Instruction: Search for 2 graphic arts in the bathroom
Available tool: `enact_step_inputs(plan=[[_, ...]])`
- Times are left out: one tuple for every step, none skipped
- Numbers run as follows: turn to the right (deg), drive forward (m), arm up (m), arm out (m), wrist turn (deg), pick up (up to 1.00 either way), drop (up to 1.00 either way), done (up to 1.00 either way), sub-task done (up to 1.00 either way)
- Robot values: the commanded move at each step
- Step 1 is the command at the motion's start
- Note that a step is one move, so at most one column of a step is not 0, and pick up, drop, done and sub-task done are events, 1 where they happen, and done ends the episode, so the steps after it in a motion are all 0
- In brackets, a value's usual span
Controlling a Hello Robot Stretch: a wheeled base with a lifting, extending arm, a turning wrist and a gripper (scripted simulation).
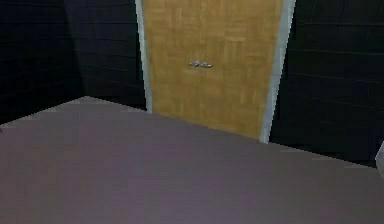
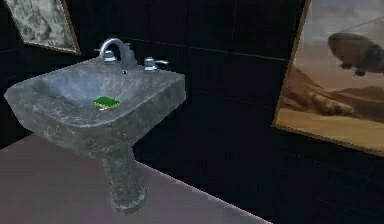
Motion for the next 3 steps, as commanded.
enact_step_inputs(plan=[[0.0,0.25,0.0,0.0,0.0,0.0,0.0,0.0,0.0],[21.0,0.0,0.0,0.0,0.0,0.0,0.0,0.0,0.0],[0.0,1.0,0.0,0.0,0.0,0.0,0.0,0.0,0.0]])
